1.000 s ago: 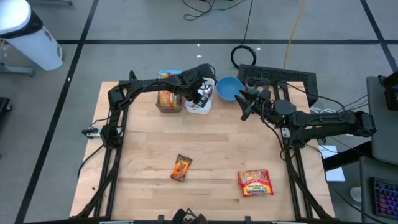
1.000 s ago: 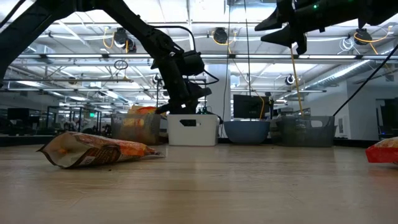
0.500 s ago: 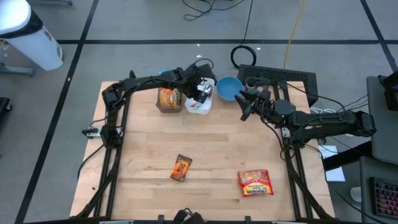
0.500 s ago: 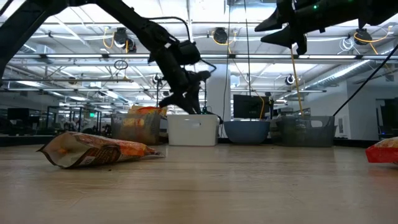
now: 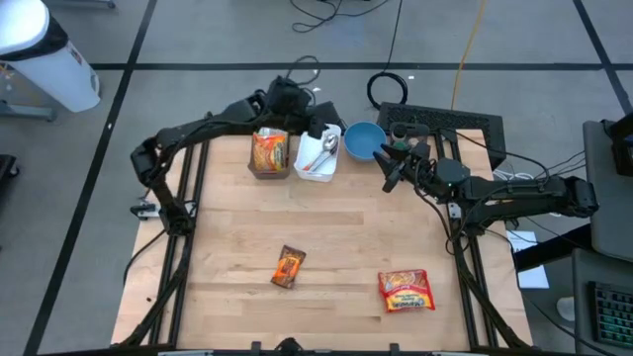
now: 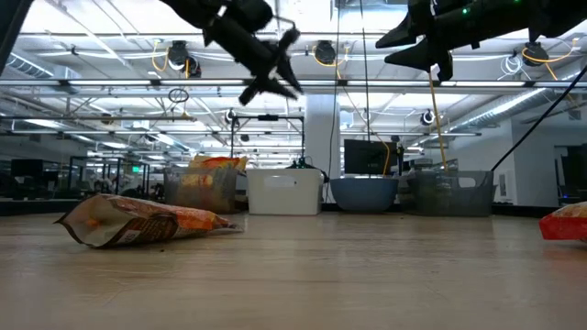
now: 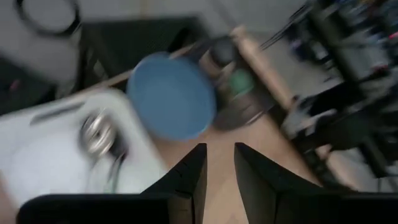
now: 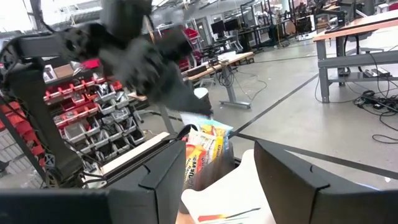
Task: Pick & Place Food Item
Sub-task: Put the orange spice pack into the right black bin
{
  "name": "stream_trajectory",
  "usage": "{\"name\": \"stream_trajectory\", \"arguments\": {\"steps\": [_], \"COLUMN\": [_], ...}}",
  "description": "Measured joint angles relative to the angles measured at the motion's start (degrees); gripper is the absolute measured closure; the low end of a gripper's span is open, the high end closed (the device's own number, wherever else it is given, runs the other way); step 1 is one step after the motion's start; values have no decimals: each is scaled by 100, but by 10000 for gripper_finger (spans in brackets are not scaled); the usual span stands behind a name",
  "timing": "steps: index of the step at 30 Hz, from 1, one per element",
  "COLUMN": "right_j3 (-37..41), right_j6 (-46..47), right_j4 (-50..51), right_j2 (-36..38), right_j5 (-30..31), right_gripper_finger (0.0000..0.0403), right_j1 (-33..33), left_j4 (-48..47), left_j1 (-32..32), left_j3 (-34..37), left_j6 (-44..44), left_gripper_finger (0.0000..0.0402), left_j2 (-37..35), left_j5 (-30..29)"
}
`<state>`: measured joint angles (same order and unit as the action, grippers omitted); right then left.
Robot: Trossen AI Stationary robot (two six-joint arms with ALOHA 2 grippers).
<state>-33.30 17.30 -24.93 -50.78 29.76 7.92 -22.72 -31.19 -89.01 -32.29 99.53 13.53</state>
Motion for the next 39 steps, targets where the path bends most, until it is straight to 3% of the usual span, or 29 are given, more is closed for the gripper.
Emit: {"name": "stream_trajectory", "arguments": {"steps": [6,12,17,23,29,39], "right_j3": [0,0,0,0,0,0], "right_j6": [0,-3,-2,-5,-42,405], "right_j4": [0,123,380,495,510,495], "right_j2": [0,0,2,0,0,0], "right_j5": [-34,-941,-1426,-2208,-2300,-2393], "right_gripper_finger": [220,220,220,220,220,220], "right_j1": [0,-4,-2,-3,-2,-2], "left_j4": [1571,3586,4111,3590,2915,-911], "left_j1": [221,426,683,1147,1642,2347], "left_j3": [0,-2,-4,-2,-5,-2], "left_j6": [-131,-1234,-980,-841,-705,48], "left_gripper_finger": [314,314,314,314,314,314], "left_j2": [-258,-257,-265,-355,-550,-1390], "left_j5": [-109,295,721,992,993,21]}}
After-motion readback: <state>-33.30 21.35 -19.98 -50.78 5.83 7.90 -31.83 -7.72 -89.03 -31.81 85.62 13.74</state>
